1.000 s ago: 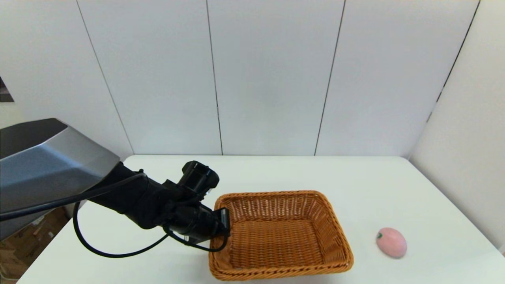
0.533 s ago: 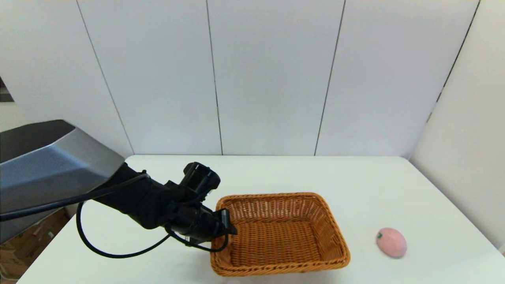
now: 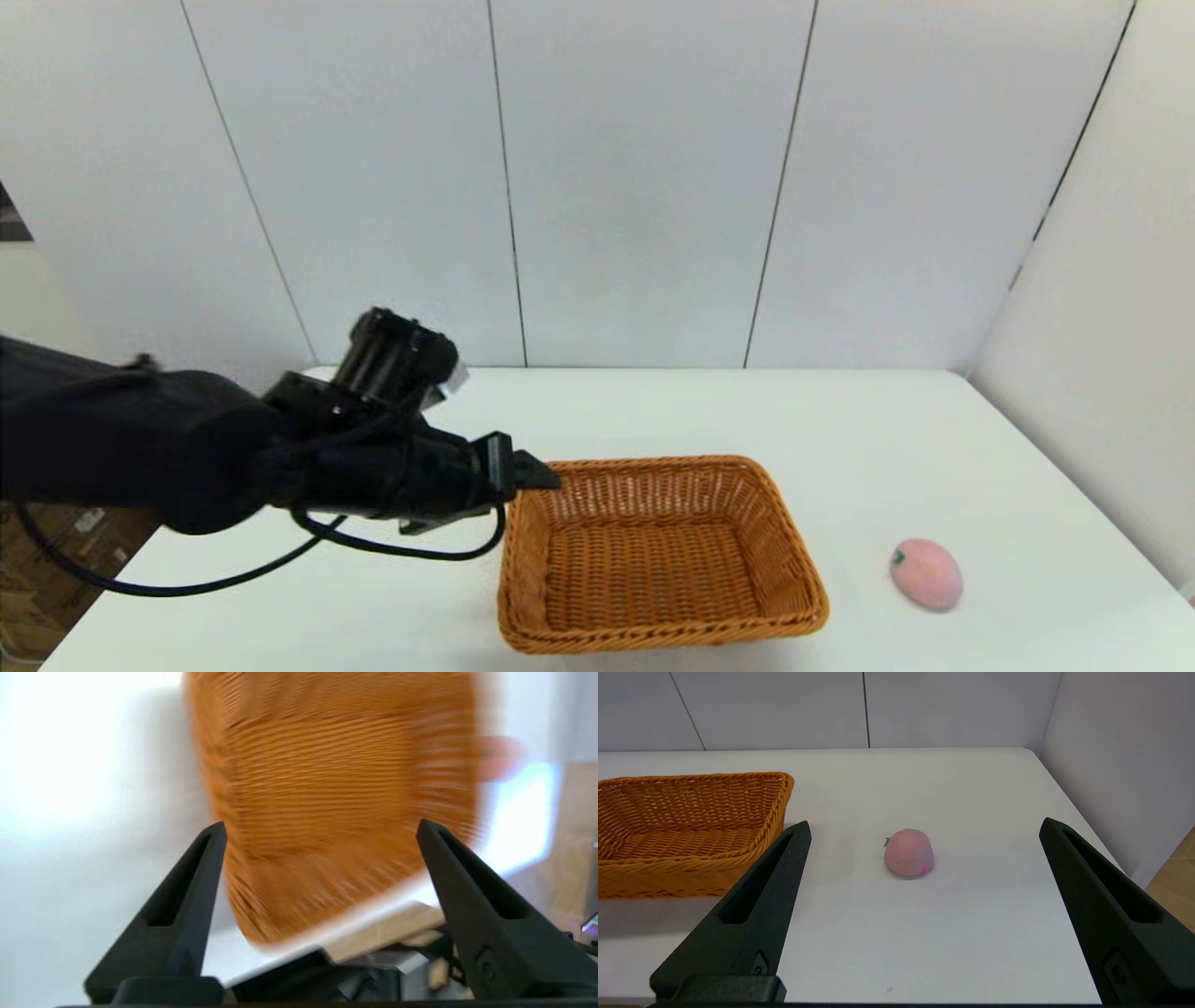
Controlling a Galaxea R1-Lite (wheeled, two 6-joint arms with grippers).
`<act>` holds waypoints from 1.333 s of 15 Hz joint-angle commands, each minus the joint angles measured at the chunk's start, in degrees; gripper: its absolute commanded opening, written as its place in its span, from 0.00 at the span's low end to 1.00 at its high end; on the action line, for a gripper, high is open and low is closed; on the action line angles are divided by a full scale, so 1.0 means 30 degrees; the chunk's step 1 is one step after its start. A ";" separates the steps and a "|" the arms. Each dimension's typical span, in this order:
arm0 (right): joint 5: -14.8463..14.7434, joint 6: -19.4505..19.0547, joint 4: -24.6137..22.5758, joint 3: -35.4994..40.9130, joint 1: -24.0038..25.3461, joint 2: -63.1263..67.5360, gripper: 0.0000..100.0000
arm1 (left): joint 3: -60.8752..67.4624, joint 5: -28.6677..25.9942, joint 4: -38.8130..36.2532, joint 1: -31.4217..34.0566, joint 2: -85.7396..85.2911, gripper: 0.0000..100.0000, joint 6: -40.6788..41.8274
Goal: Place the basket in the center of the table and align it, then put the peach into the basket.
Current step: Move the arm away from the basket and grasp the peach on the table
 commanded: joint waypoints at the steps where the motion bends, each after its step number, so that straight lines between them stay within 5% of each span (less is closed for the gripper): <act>1: -0.0001 -0.0052 -0.0007 0.0008 0.0007 -0.0005 1.00 | 0.0574 0.2490 0.2491 -0.0082 -1.3598 1.00 0.2115; 5: -0.0001 -0.0052 -0.0007 0.0008 0.0007 -0.0005 1.00 | 0.3005 0.6592 0.3340 0.2702 -1.9106 1.00 0.7359; 7: -0.0001 0.0006 -0.0007 0.0008 0.0007 0.0024 1.00 | 0.5056 0.6738 0.3370 0.5192 -2.1742 1.00 0.9879; 13: -0.0001 0.0035 -0.0007 -0.0021 0.0007 0.0024 1.00 | 1.1267 0.6709 0.3340 0.9879 -2.8393 1.00 1.1461; 20: -0.0031 -0.0258 0.1253 -0.0695 0.0007 0.1020 1.00 | 1.6306 0.6504 0.1202 1.0290 -3.2582 1.00 1.1578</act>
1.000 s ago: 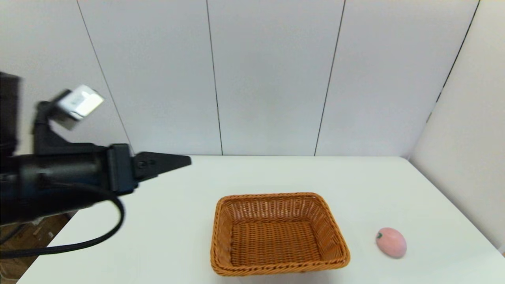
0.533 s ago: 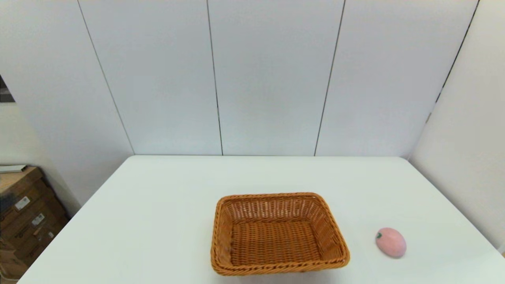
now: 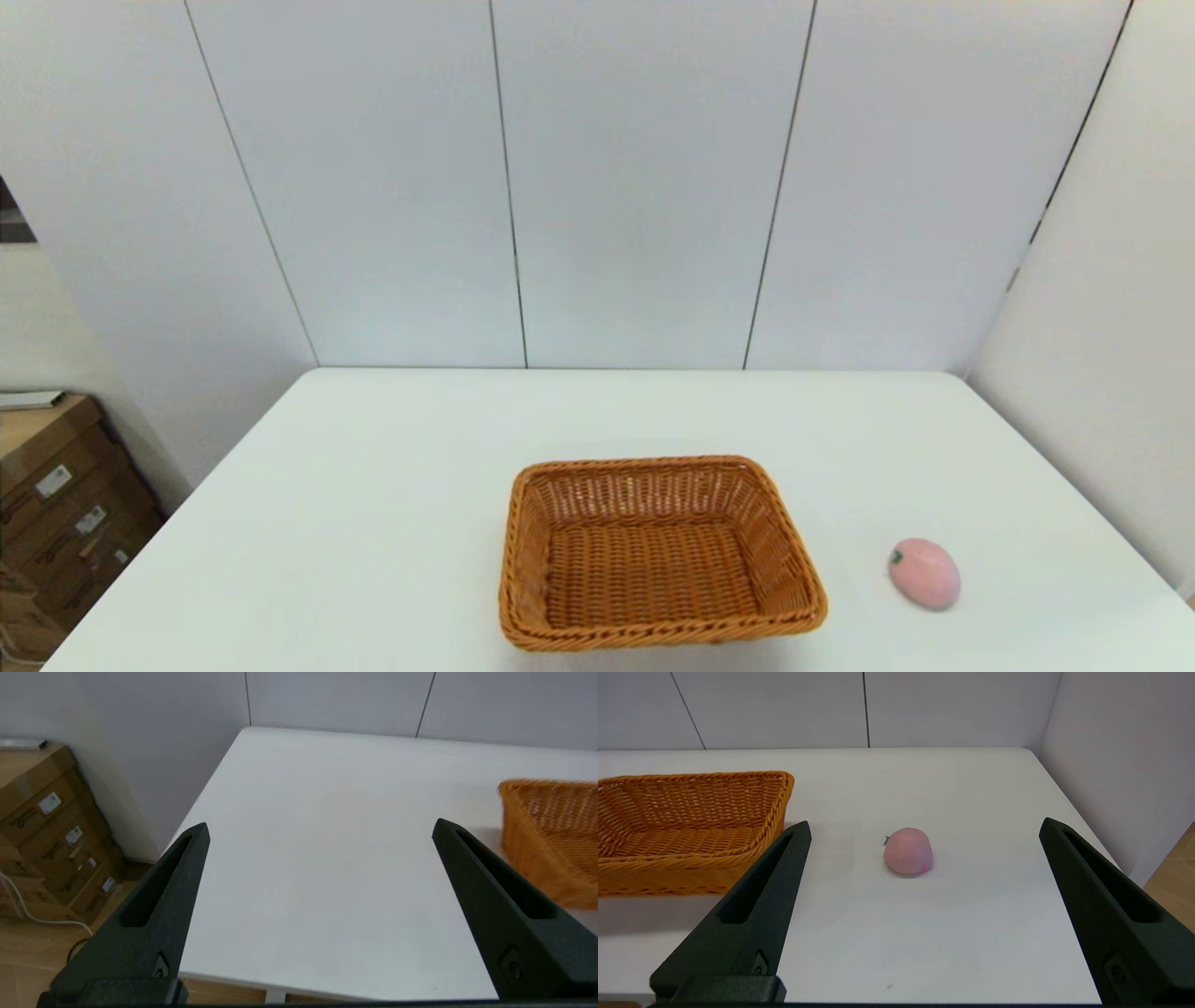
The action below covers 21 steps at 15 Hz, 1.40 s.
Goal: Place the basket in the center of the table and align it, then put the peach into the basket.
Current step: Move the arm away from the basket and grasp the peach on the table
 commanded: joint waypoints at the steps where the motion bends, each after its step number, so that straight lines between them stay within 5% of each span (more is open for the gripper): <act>1: 0.0170 -0.0147 0.1598 -0.1743 0.0007 0.2373 1.00 | 0.1794 -0.0662 -0.2021 0.0138 -0.1634 1.00 -0.0188; 4: 0.0052 -0.0586 0.2887 -0.4263 0.0066 1.2656 1.00 | 0.2497 -0.1834 -0.2226 0.0167 -0.1634 1.00 -0.0305; 10: -0.0328 -0.1582 -0.3119 -0.7778 0.0388 3.0762 1.00 | 0.2497 -0.1864 -0.2226 0.0167 -0.1634 1.00 -0.0422; 16: -0.1471 -0.1436 -1.0180 -0.8335 0.0652 3.7881 1.00 | 0.2497 -0.1864 -0.2226 0.0167 -0.1634 1.00 -0.0452; 21: -0.1442 -0.1407 -1.0326 -0.8364 0.0623 3.7852 1.00 | 0.2497 -0.1864 -0.2226 0.0167 -0.1634 1.00 -0.0452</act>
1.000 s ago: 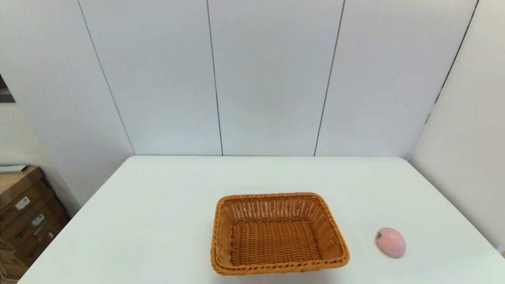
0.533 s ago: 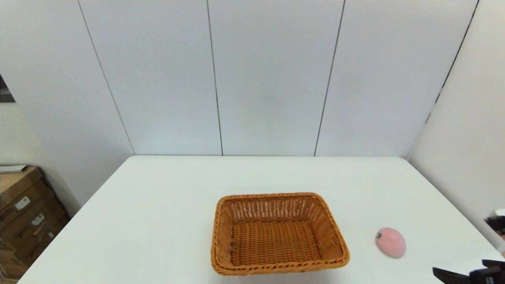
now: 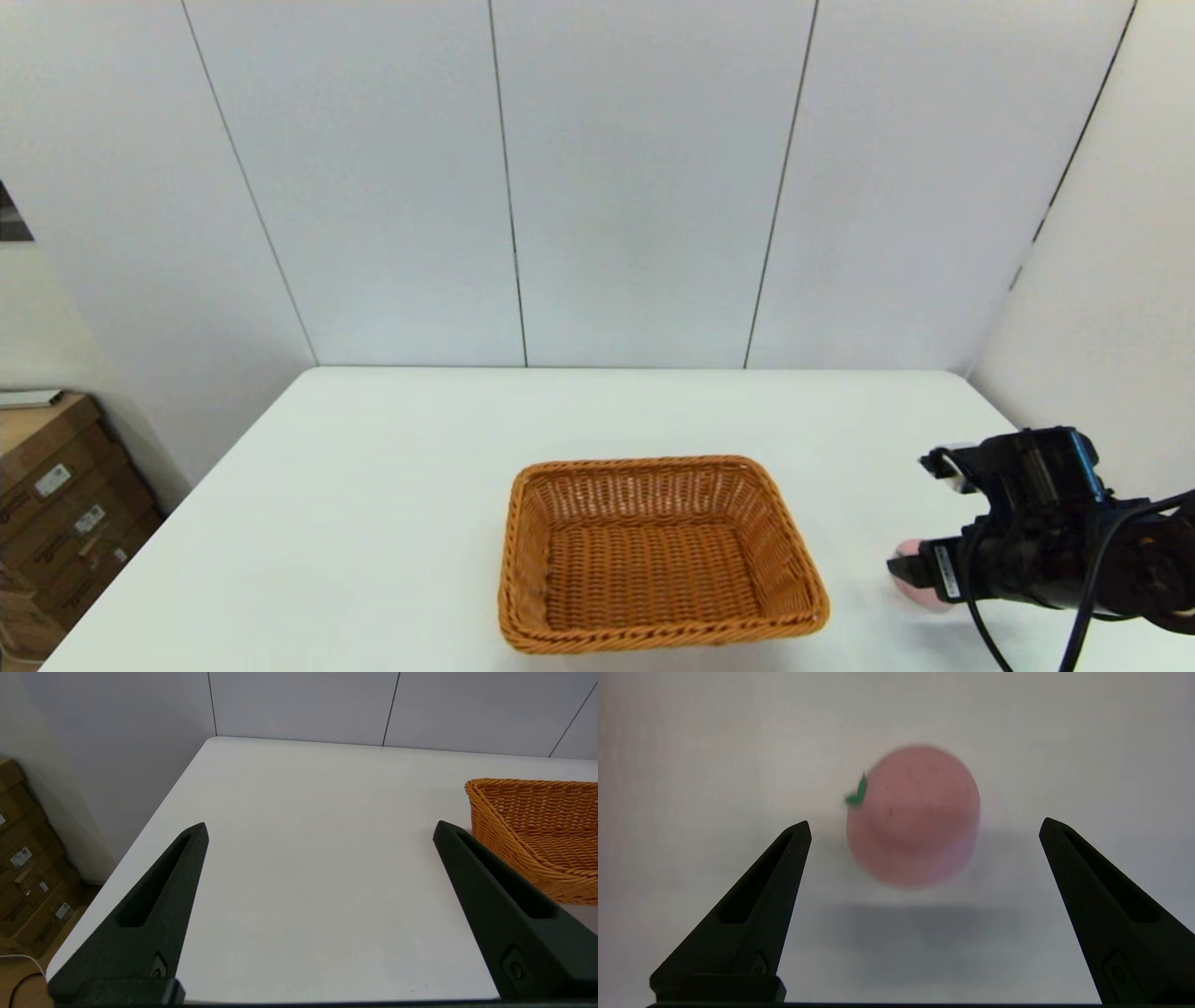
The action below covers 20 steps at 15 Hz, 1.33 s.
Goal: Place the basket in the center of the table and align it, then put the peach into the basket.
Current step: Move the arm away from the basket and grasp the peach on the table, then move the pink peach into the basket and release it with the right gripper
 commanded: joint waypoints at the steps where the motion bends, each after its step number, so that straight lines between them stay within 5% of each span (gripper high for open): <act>1: -0.0015 -0.0033 -0.0101 -0.0070 0.0017 0.1058 1.00 | -0.0002 0.0018 0.0001 0.0001 0.0003 1.00 -0.0009; 2: -0.0015 -0.0004 -0.0101 -0.0041 0.0017 0.0999 0.00 | -0.0002 0.0018 0.0001 0.0001 0.0003 1.00 -0.0009; 9: 0.0043 0.0582 -0.0101 0.0047 -0.0012 -0.0817 0.00 | -0.0002 0.0018 0.0001 0.0001 0.0003 1.00 -0.0009; 12: 0.0102 0.2926 0.0016 -0.1330 0.0310 -0.2311 0.00 | -0.0002 0.0018 0.0001 0.0001 0.0003 1.00 -0.0009; 16: 0.0014 0.3893 0.4030 -0.5255 0.6199 -0.6325 0.00 | -0.0002 0.0018 0.0001 0.0001 0.0003 1.00 -0.0009; 20: -0.0074 0.3658 0.5963 -0.6662 1.1853 -0.5856 0.00 | -0.0002 0.0018 0.0001 0.0001 0.0003 1.00 -0.0009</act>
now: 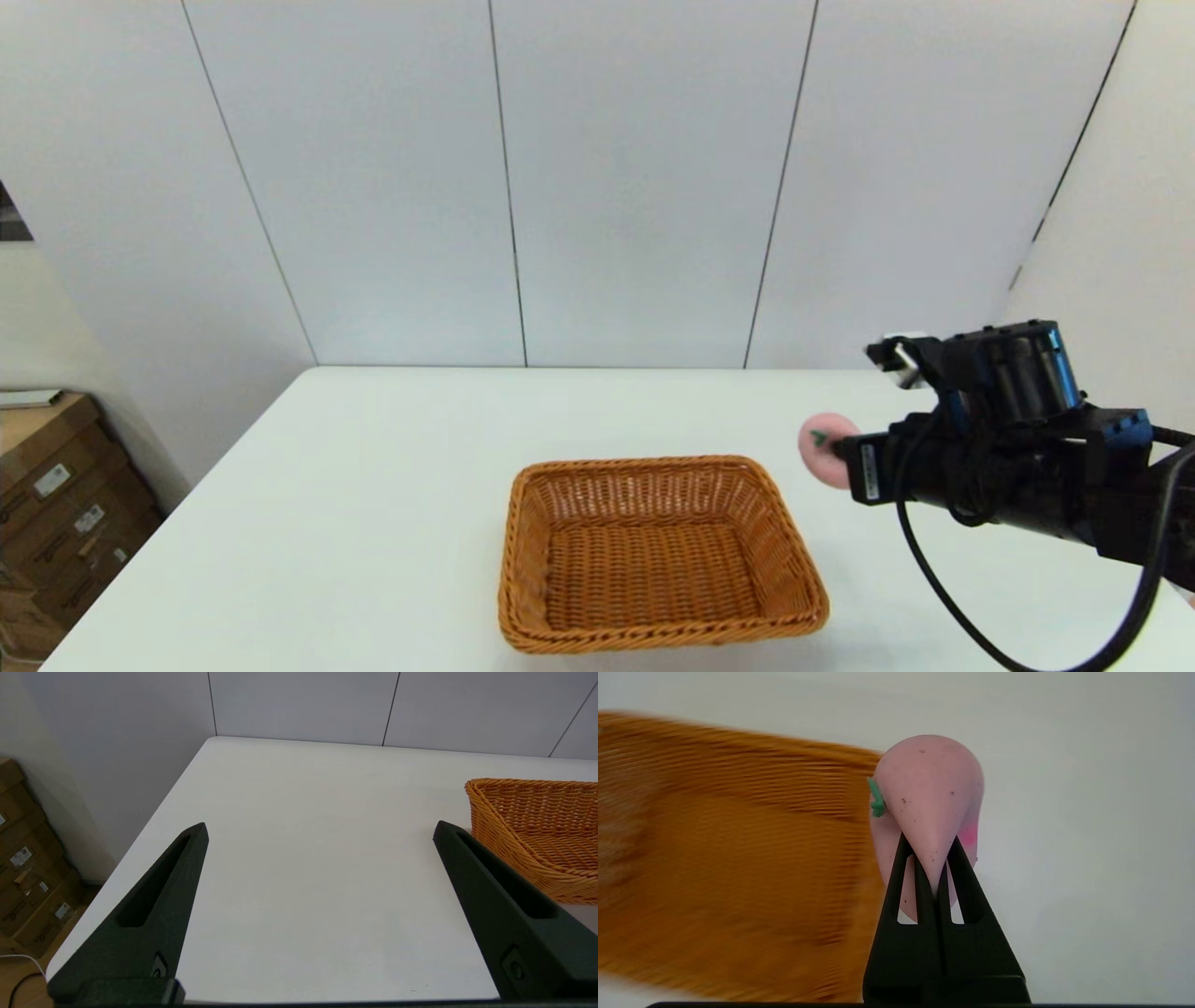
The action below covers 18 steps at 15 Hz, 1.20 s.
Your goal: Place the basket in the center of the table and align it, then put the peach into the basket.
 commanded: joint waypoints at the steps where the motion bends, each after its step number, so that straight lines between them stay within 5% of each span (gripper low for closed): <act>1: -0.0132 -0.0125 0.2597 -0.1788 0.5847 -0.0158 0.00 | -0.0002 0.0010 0.0001 -0.0007 -0.0005 1.00 -0.0013; 8: -0.0190 -0.0037 0.2480 -0.2931 0.6901 0.3973 0.00 | -0.0002 0.0010 0.0001 -0.0007 -0.0005 1.00 -0.0013; 9: -0.0220 0.0051 0.2509 -0.3224 0.6901 0.4178 1.00 | -0.0002 0.0010 0.0001 -0.0007 -0.0005 1.00 -0.0013; 13: -0.0395 0.0607 0.2509 -0.3751 0.6726 0.4090 1.00 | -0.0002 0.0010 0.0001 -0.0007 -0.0005 1.00 -0.0013; 16: -0.0806 0.0666 0.2626 -0.3722 0.5085 0.1630 1.00 | -0.0002 0.0010 0.0001 -0.0007 -0.0005 1.00 -0.0013; 18: -0.2534 0.0373 0.2948 -0.3751 0.3532 -0.1388 1.00 | -0.0002 0.0010 0.0001 -0.0007 -0.0005 1.00 0.0017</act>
